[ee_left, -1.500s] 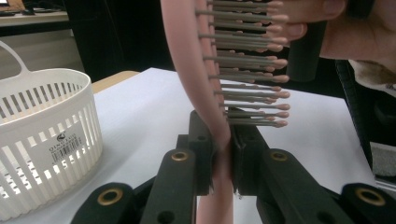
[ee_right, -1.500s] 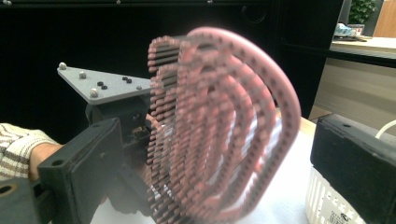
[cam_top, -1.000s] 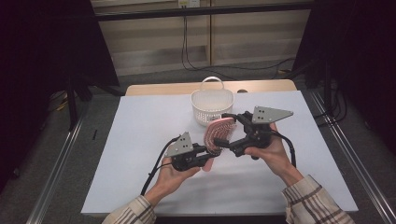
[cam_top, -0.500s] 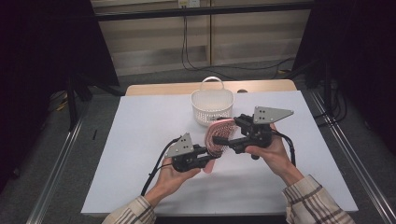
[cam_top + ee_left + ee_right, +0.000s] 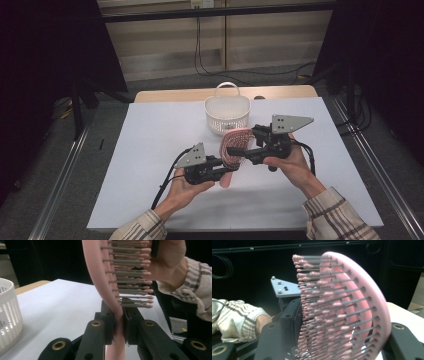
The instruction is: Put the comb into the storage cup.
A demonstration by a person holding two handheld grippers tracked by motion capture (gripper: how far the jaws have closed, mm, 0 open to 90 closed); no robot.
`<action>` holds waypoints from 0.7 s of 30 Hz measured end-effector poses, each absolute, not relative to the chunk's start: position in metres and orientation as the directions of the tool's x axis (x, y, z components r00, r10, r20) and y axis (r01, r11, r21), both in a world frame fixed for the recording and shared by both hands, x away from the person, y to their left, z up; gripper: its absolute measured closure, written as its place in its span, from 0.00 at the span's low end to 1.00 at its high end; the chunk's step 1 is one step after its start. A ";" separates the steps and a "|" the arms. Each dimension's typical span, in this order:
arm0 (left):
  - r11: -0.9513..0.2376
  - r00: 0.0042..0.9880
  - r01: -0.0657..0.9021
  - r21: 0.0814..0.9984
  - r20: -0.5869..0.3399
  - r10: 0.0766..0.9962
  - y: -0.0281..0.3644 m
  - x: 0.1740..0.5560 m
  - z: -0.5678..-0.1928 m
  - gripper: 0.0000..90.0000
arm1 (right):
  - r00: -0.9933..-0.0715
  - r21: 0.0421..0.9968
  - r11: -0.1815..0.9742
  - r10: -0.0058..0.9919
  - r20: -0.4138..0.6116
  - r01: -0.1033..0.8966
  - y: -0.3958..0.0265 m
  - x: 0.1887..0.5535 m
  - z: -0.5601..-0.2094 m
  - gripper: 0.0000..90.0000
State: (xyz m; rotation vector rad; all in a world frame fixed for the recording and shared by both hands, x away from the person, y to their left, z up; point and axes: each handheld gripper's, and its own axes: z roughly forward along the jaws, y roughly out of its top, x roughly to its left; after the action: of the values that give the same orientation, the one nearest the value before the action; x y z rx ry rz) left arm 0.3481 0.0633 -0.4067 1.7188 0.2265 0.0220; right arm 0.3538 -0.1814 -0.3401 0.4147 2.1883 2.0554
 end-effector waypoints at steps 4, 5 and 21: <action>-0.146 0.982 0.141 0.979 -0.120 0.146 0.062 0.348 -0.407 0.90 | -0.962 0.991 0.046 0.250 0.113 0.129 -0.181 0.354 -0.341 0.50; -0.148 0.983 0.139 0.979 -0.118 0.140 0.062 0.348 -0.407 0.90 | -0.962 0.990 0.045 0.245 0.116 0.131 -0.181 0.354 -0.341 0.50; -0.151 0.983 0.161 0.975 -0.144 0.118 0.062 0.350 -0.409 0.89 | -0.972 0.988 0.057 0.199 0.129 0.142 -0.180 0.354 -0.341 0.62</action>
State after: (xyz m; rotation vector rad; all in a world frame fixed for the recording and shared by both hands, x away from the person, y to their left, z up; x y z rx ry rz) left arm 0.3498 0.0623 -0.4087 1.7265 0.2092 -0.0384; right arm 0.3538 -0.1803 -0.3411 0.3643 2.2533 2.0972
